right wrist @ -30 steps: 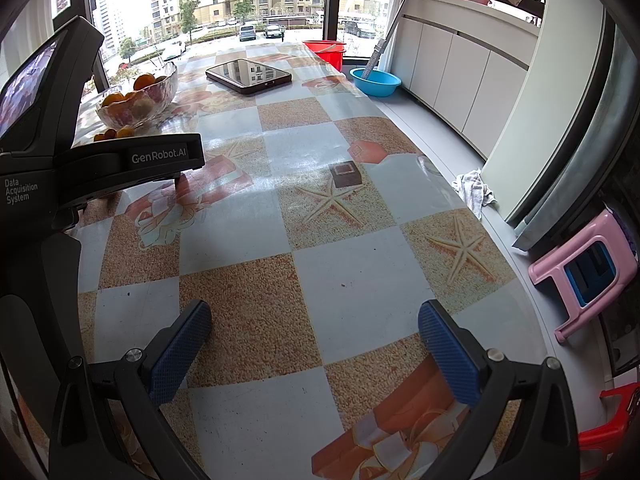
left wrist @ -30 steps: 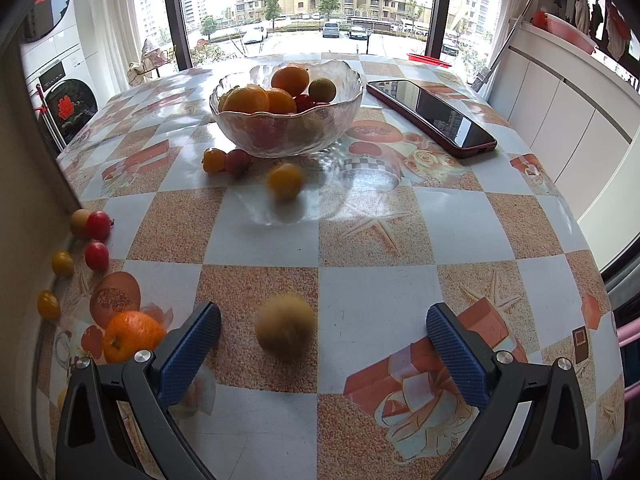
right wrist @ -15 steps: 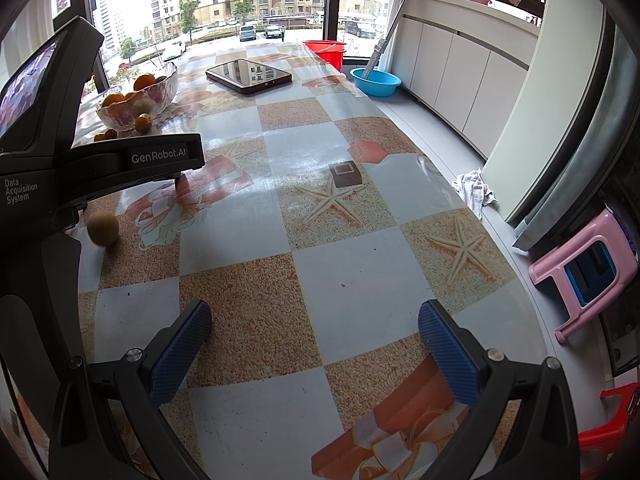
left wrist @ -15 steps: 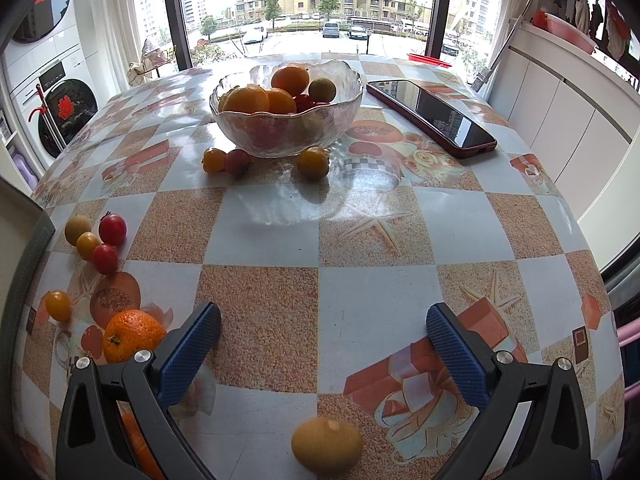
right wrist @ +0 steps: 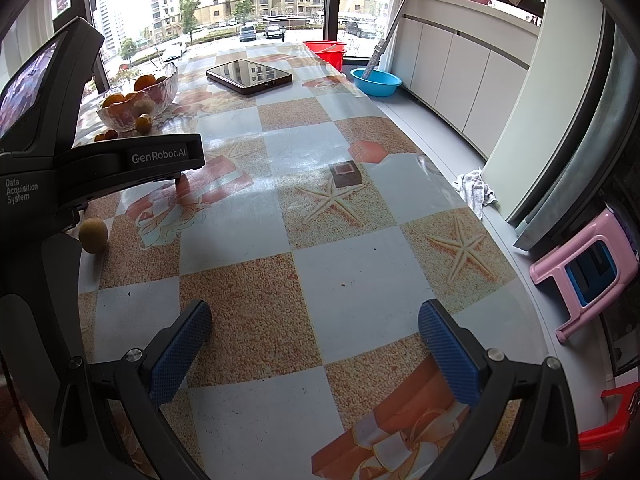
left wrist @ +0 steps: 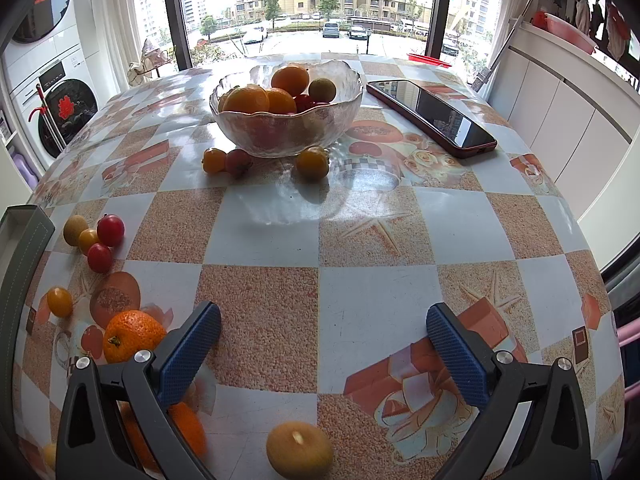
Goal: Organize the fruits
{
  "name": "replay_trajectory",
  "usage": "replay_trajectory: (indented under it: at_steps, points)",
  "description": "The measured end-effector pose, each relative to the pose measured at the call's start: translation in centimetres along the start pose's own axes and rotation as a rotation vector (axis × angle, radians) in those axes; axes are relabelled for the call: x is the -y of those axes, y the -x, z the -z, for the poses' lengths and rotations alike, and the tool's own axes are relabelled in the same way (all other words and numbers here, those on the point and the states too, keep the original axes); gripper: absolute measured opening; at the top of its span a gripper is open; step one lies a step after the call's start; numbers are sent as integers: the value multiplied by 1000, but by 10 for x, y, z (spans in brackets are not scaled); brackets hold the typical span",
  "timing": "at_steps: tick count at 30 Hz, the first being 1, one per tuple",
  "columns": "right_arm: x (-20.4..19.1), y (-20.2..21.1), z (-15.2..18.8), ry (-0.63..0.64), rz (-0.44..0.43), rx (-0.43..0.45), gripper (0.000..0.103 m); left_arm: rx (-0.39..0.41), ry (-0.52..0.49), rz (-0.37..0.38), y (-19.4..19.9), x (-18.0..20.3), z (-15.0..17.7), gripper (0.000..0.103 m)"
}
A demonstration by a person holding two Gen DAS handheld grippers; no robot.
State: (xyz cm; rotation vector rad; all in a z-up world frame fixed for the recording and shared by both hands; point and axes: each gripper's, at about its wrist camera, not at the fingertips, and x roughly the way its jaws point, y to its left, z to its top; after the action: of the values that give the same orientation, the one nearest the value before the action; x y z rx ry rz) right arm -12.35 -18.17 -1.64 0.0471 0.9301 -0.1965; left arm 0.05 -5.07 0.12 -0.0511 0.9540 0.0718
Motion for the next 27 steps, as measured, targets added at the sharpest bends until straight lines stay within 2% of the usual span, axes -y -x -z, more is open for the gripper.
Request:
replay_trajectory:
  at_steps: [9, 12, 14, 17, 20, 22, 25, 27]
  points:
    - [0, 0, 0, -1, 0, 0, 103, 0, -1, -1, 0, 0, 0, 103]
    - [0, 0, 0, -1, 0, 0, 103, -10, -34, 5, 3, 1, -1, 103]
    - [0, 0, 0, -1, -1, 1, 103, -1, -56, 7, 16, 0, 0, 103]
    - [-1, 1, 0, -1, -1, 0, 103, 88, -116, 66, 62, -10, 5, 103]
    - [0, 1, 0, -2, -1, 0, 103, 160, -156, 78, 107, -42, 20, 103]
    - [-1, 1, 0, -1, -1, 0, 103, 169, -149, 57, 124, -75, 35, 103]
    - [-1, 1, 0, -1, -1, 0, 103, 124, -85, 16, 128, -127, 58, 103]
    - [-1, 1, 0, -1, -1, 0, 103, 75, -26, 17, 122, -158, 76, 103]
